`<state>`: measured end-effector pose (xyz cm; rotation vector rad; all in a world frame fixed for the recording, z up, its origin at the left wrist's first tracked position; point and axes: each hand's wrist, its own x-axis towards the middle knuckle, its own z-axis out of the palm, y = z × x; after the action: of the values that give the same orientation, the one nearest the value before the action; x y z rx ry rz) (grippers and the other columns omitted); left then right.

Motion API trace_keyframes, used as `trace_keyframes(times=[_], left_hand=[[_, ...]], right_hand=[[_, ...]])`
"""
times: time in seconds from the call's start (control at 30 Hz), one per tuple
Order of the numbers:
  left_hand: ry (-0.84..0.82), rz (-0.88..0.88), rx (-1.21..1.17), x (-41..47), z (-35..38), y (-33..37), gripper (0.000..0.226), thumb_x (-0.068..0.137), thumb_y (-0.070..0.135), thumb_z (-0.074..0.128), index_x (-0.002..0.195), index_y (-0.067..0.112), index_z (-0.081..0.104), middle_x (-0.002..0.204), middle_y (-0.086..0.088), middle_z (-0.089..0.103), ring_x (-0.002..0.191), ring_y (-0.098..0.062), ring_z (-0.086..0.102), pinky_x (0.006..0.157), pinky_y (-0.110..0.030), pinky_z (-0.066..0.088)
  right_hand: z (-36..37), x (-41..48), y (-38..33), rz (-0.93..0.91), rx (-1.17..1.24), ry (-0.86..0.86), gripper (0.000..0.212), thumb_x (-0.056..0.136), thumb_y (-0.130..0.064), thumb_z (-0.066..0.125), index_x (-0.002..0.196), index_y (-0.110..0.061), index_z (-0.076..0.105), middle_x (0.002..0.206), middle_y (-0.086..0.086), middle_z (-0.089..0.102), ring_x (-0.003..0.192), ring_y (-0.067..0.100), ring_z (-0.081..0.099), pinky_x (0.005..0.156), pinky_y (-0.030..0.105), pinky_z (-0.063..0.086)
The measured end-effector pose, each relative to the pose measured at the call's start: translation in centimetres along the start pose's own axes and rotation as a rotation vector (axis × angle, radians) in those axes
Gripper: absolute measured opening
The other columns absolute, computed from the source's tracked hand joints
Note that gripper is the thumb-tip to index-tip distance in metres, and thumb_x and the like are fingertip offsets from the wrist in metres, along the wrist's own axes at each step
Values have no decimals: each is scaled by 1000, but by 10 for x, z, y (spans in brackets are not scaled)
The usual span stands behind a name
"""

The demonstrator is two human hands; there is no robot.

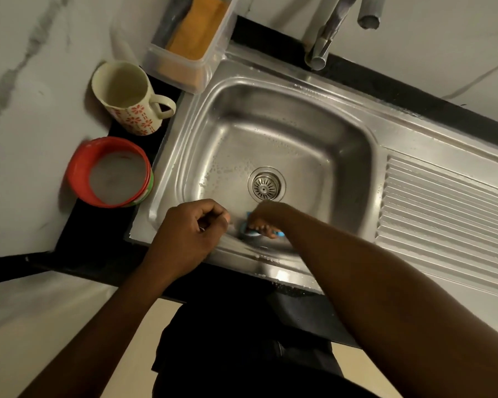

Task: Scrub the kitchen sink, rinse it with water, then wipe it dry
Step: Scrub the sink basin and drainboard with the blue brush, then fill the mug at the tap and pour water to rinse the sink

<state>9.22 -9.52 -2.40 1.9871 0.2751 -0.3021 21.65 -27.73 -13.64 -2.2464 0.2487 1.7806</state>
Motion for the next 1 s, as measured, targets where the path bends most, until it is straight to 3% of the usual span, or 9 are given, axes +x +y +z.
trace_keyframes(times=[0.1,0.23,0.3,0.43,0.57,0.7,0.8,0.9,1.0], left_hand=[[36,-45,-3,-14,1,1,9,97,25,71,90,26,77,81,11,76,81,-9,72,72,-16,55],[122,-48,-29,-35,2,10,9,97,21,72,90,22,77,80,9,75,79,-8,72,68,-10,52],[153,-37,-18,-42,1,12,9,97,21,72,89,22,77,80,9,76,79,-9,73,72,-18,56],[181,-45,6,-57,2,17,10,97,24,71,89,24,78,81,10,77,81,-9,74,81,-32,62],[220,-45,4,-71,8,29,13,97,22,71,86,23,77,79,7,77,78,-11,75,84,-43,62],[278,-58,-21,-87,9,40,11,98,21,70,88,22,77,79,6,78,78,-12,75,86,-47,62],[315,-49,-21,-100,8,47,11,98,21,70,90,19,77,80,6,78,77,-10,75,85,-45,63],[362,-48,-24,-116,4,50,9,98,20,70,92,19,77,81,4,78,78,-11,75,84,-43,64],[430,-53,-28,-131,-1,50,9,97,20,71,91,21,77,80,3,77,78,-15,74,83,-46,64]], right_hand=[[17,3,-31,-81,152,41,20,93,-13,70,79,-9,55,74,11,56,60,25,51,52,35,42],[25,-3,-30,-174,357,73,27,88,-20,81,87,-3,60,56,8,47,36,16,40,41,21,33],[18,-13,-14,-274,449,122,29,90,-18,80,102,4,68,60,7,49,36,13,39,39,20,31],[-2,-51,26,-440,522,243,32,99,-32,70,122,-11,69,66,5,52,40,9,41,39,20,31],[-10,-88,63,-522,525,378,37,105,-47,53,132,-25,66,70,4,56,50,11,46,44,24,38],[-6,-116,87,-641,516,456,42,110,-37,45,151,-31,51,88,4,61,60,8,50,50,21,41],[4,-128,92,-823,398,579,44,110,-30,47,154,-30,49,103,-2,69,65,4,56,62,22,47],[20,-141,85,-965,253,680,45,107,-24,53,152,-29,51,108,1,72,80,10,63,82,31,56],[40,-160,68,-1063,149,694,46,105,-26,59,151,-32,53,96,0,70,79,17,67,79,35,57]])
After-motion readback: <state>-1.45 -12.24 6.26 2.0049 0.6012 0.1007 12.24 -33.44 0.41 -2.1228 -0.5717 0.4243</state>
